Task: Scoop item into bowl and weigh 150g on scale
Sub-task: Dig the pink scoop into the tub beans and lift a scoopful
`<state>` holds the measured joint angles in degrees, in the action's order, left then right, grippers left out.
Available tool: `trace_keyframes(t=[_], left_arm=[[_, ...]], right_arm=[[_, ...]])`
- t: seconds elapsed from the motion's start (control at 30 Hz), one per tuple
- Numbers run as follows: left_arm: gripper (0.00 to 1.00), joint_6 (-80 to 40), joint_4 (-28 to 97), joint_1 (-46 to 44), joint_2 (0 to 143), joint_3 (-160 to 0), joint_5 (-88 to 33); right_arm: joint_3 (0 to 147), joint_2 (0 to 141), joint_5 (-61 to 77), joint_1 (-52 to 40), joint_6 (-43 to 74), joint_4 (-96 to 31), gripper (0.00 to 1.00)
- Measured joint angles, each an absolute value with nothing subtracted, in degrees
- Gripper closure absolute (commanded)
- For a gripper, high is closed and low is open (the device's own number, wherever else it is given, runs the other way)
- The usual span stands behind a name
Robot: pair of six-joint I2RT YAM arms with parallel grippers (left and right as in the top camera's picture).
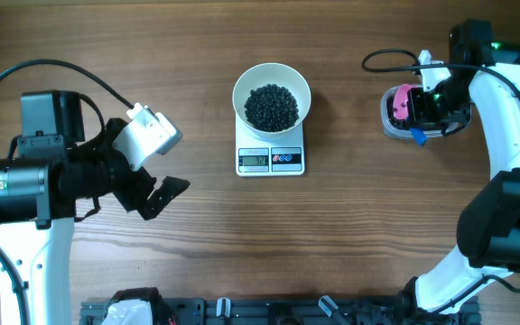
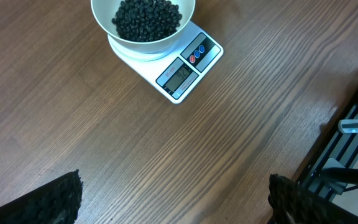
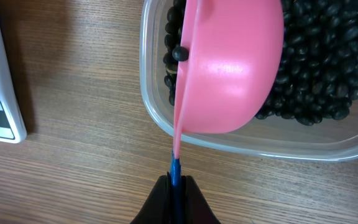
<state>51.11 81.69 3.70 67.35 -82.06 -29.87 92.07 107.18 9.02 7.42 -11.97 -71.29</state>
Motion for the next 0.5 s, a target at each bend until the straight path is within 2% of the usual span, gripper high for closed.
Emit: trace_keyframes(t=[0.1, 0.33, 0.4, 0.5], left_arm=[[0.00, 51.1, 81.7, 3.7, 67.4, -82.1, -29.9], [0.00, 51.1, 81.7, 3.7, 67.4, -82.1, -29.9], [0.00, 51.1, 81.7, 3.7, 67.4, -82.1, -29.9], [0.00, 51.1, 81.7, 3.7, 67.4, -82.1, -29.9]], right_arm=[[92.1, 107.2, 9.0, 7.4, -11.5, -70.4, 0.91], [92.1, 107.2, 9.0, 7.4, -12.0, -68.8, 0.91], [92.1, 107.2, 9.0, 7.4, -12.3, -68.8, 0.96], [92.1, 107.2, 6.9, 7.4, -12.7, -68.8, 0.96]])
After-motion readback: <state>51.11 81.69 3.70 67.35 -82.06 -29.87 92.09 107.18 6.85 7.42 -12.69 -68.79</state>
